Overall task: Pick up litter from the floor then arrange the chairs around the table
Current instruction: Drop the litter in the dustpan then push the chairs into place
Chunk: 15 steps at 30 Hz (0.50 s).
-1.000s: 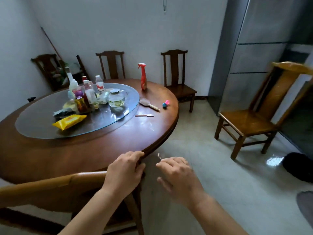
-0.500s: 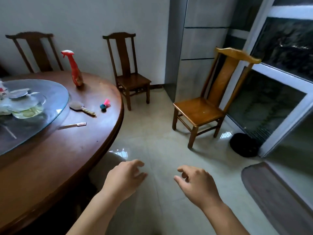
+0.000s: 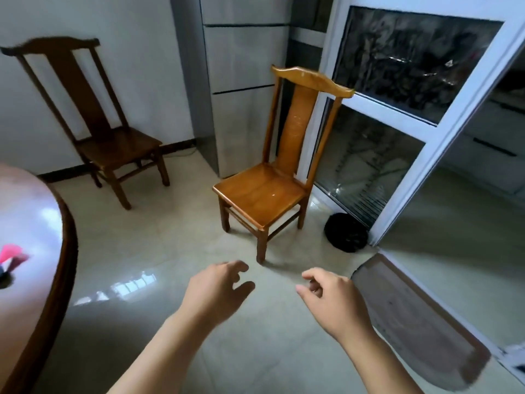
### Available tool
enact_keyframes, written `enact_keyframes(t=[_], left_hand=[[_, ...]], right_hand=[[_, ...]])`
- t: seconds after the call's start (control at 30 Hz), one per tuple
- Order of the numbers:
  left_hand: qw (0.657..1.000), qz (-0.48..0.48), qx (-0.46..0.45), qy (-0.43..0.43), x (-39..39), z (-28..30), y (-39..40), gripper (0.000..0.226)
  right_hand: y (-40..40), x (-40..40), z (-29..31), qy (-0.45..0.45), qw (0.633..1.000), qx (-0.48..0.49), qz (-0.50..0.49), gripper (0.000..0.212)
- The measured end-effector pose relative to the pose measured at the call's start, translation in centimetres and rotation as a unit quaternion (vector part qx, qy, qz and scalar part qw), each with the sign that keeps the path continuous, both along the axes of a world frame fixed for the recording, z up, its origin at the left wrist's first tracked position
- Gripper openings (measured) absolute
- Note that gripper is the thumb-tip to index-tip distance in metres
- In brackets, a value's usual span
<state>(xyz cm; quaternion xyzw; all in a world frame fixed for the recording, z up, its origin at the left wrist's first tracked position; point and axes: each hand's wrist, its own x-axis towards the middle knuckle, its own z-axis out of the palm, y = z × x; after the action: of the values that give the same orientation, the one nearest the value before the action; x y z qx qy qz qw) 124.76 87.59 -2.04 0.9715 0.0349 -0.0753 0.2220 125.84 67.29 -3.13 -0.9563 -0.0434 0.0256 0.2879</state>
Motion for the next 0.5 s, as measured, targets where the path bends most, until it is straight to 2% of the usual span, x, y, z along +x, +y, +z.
enact_keyframes(t=[0.17, 0.27, 0.5], left_hand=[[0.999, -0.031, -0.031, -0.017, 9.8, -0.6, -5.5, 0.029], [0.998, -0.043, -0.014, -0.035, 16.4, 0.1, -8.8, 0.03], [0.999, -0.023, 0.008, -0.032, 30.0, 2.1, -13.7, 0.031]], right_hand=[[-5.2, 9.6, -1.5, 0.031, 1.0, -0.001, -0.001, 0.029], [-9.2, 16.4, -1.3, 0.058, 0.998, -0.008, 0.004, 0.032], [-14.6, 31.8, 1.3, 0.03, 0.999, 0.0, 0.023, 0.036]])
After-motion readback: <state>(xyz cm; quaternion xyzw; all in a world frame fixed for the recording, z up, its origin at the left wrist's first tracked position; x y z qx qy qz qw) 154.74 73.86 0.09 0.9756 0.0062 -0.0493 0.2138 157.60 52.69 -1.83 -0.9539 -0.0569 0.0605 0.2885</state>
